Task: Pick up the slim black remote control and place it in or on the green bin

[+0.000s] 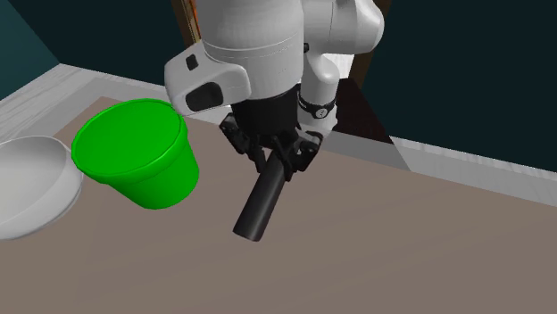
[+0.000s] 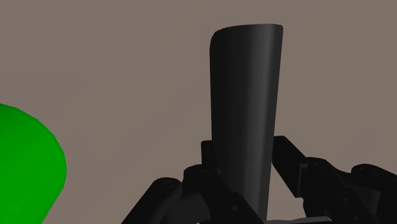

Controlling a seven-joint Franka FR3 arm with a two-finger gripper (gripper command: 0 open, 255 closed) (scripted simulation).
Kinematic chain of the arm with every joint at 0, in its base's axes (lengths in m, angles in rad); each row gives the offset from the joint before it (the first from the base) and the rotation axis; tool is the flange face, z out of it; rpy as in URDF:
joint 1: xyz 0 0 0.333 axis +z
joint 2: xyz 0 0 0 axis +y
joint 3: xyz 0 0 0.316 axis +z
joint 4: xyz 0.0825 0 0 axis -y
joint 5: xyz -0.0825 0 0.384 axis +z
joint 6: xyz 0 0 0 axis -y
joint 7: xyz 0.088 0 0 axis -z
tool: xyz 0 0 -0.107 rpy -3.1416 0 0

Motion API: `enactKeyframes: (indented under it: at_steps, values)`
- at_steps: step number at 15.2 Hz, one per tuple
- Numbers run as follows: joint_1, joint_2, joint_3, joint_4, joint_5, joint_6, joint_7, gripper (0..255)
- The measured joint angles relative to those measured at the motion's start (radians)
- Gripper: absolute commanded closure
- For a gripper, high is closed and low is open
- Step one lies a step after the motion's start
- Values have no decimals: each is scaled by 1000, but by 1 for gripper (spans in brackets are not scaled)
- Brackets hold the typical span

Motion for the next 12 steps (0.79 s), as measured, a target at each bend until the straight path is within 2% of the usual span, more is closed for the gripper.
enactKeyframes:
  at_steps: [12]
  values:
    - [1, -36, 13, 133, 0, -168, 13, 255]
